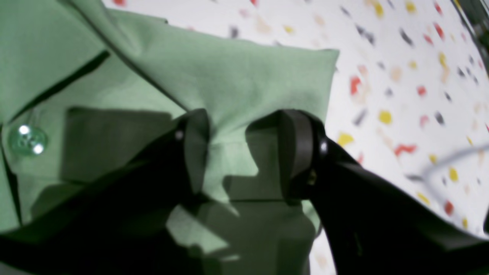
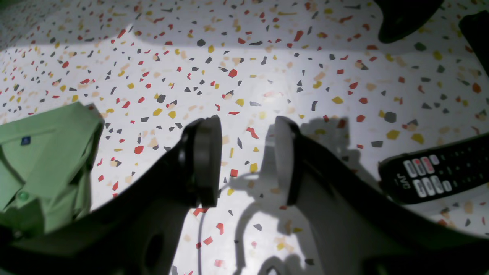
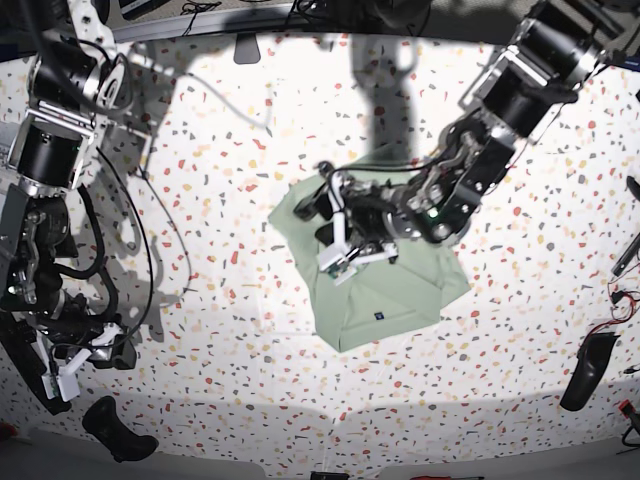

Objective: Fold the T-shirt properly
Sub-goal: 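Grasp the shirt's collar edge with the left gripper and smooth it flat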

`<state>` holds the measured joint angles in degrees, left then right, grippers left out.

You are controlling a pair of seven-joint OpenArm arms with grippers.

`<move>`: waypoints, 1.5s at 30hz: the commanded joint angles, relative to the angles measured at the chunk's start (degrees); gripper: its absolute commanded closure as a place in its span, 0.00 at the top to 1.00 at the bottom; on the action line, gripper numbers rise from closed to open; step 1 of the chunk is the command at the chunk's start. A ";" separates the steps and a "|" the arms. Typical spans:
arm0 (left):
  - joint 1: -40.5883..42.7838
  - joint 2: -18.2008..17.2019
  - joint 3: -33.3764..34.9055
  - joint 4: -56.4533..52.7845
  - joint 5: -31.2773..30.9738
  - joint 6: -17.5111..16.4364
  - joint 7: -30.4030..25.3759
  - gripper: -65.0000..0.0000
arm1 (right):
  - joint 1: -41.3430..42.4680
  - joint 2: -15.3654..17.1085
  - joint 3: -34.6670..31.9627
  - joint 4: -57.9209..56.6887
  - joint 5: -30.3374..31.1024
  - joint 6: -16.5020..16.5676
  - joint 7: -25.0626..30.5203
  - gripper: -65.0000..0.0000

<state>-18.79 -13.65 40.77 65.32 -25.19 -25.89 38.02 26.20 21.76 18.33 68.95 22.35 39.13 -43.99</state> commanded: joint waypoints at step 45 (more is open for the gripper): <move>6.16 -14.69 0.52 32.72 12.13 11.80 6.47 0.42 | 1.92 0.92 0.13 0.96 6.69 0.55 1.46 0.35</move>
<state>-11.60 -28.14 41.80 96.99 -13.21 -13.65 45.69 26.20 21.76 18.33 68.95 28.08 39.22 -43.97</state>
